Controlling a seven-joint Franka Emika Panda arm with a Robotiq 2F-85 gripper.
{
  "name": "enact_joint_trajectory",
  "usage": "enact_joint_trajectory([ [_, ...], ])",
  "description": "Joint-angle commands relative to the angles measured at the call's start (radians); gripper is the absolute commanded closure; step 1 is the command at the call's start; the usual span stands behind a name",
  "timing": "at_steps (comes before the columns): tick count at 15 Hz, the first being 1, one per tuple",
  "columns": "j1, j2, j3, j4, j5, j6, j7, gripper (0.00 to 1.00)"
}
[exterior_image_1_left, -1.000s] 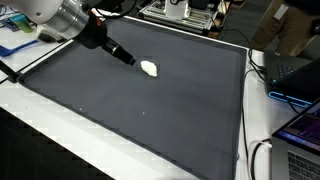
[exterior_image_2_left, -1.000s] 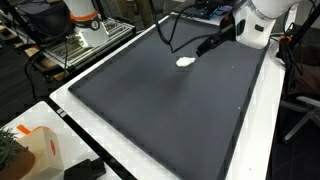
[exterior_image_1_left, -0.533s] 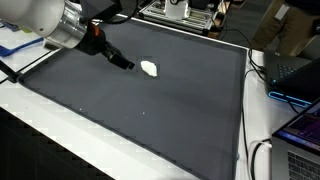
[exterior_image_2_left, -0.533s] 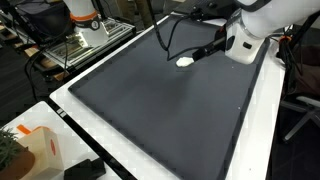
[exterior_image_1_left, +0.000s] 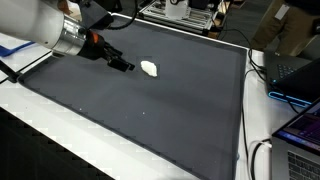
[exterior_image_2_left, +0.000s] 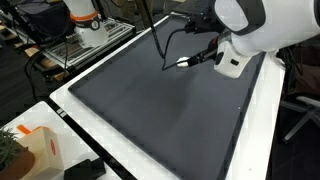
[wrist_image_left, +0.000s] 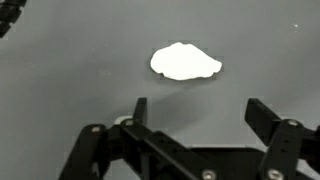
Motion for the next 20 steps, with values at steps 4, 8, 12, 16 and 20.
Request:
enact_joint_trajectory([
  [4,-0.030,0.072,0.019,0.081,0.057,-0.048,0.064,0.00],
  [8,-0.033,0.088,0.019,0.090,0.073,-0.050,0.077,0.00],
  [12,-0.029,0.091,0.016,0.095,0.073,-0.051,0.089,0.00],
  [16,0.053,-0.026,-0.024,-0.007,-0.050,-0.031,-0.043,0.00],
  [20,0.120,-0.169,-0.027,-0.189,-0.142,0.083,-0.152,0.00],
])
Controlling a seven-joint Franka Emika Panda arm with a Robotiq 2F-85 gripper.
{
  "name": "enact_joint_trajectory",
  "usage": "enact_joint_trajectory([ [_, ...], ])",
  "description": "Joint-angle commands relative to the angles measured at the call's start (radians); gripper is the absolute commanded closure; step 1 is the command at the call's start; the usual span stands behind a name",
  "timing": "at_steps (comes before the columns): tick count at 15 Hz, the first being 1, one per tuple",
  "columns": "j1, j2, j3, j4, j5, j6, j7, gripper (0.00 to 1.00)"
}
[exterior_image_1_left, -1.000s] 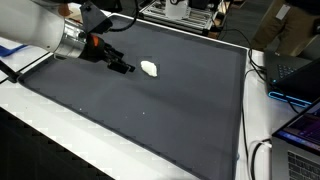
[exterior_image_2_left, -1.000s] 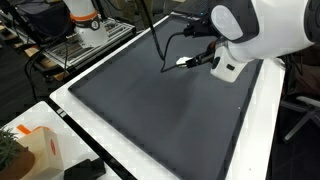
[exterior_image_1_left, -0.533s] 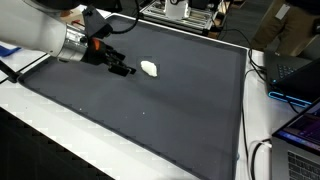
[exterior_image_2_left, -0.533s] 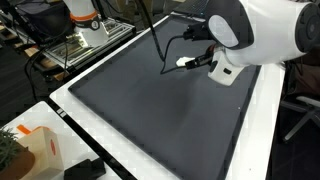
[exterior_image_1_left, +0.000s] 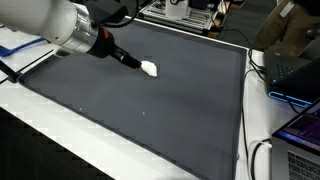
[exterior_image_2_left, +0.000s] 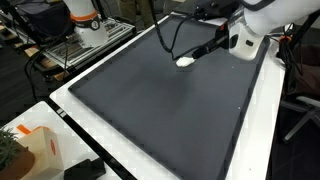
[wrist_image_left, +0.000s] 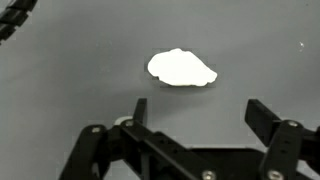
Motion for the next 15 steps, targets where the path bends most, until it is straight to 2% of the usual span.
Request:
enact_joint_trajectory([
  [1,0.046,-0.160,-0.010,-0.231,-0.054,0.138,-0.098,0.00],
  [6,0.047,-0.283,0.025,-0.441,-0.007,0.499,-0.259,0.00],
  [10,0.033,-0.374,0.057,-0.614,0.016,0.711,-0.244,0.00],
  [11,0.042,-0.282,0.051,-0.458,-0.018,0.623,-0.237,0.00],
  [15,0.040,-0.336,0.054,-0.549,-0.007,0.680,-0.238,0.00],
])
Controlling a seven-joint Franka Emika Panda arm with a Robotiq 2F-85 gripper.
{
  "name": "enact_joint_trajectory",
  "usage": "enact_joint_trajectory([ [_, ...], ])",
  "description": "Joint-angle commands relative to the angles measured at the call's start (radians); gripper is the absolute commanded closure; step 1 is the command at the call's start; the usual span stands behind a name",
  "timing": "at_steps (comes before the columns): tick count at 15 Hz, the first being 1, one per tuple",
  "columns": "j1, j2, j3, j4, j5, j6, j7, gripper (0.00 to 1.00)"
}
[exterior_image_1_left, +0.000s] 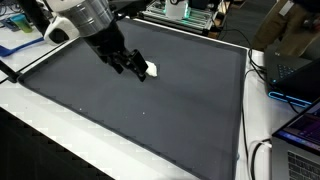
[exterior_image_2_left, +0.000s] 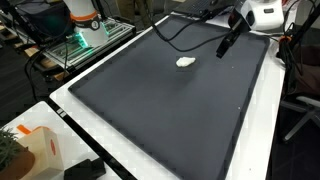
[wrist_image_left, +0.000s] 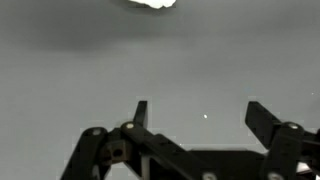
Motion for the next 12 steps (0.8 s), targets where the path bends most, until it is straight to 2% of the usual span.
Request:
enact_joint_trajectory([
  [1,-0.008,-0.003,0.010,-0.002,-0.007,-0.002,0.004,0.00],
  [4,-0.009,-0.004,0.010,-0.004,-0.006,-0.001,0.004,0.00],
  [8,0.003,-0.147,-0.029,-0.232,-0.044,0.019,0.085,0.00],
  [9,-0.001,-0.179,-0.030,-0.271,-0.046,-0.021,0.093,0.00],
  [12,-0.005,-0.282,-0.025,-0.412,-0.030,0.001,0.093,0.00],
])
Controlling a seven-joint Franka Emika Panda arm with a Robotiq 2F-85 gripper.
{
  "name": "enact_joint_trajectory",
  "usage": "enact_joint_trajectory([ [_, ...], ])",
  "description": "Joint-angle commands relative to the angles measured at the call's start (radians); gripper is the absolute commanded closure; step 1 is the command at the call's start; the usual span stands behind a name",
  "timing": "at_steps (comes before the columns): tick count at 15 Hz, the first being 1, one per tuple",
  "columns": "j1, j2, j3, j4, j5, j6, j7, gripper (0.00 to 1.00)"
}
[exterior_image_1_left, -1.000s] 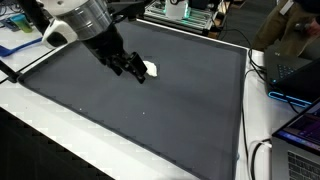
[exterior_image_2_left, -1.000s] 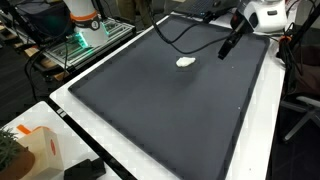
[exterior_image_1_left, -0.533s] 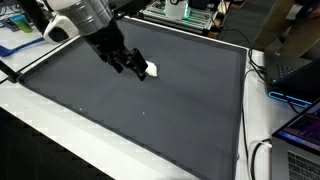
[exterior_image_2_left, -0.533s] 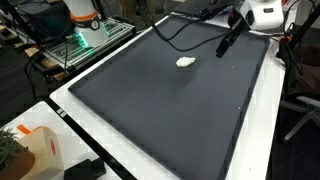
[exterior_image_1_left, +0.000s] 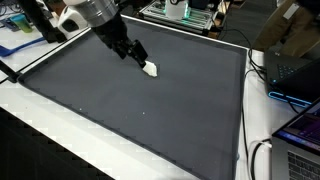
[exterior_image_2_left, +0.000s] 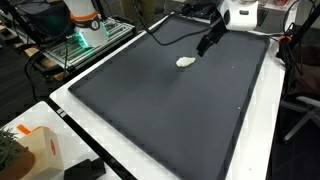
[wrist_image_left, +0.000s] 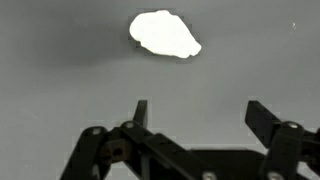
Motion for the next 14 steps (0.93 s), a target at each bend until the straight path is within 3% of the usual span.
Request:
enact_joint_trajectory([
  [1,0.001,-0.184,0.003,-0.243,0.002,0.026,0.020,0.00],
  [5,0.000,-0.329,0.006,-0.440,0.041,0.075,0.064,0.00],
  [10,-0.014,-0.507,0.006,-0.702,0.189,0.213,0.153,0.00],
  [13,-0.031,-0.644,-0.002,-0.867,0.221,0.277,0.071,0.00],
  [14,-0.019,-0.515,0.007,-0.721,0.191,0.227,0.123,0.00],
])
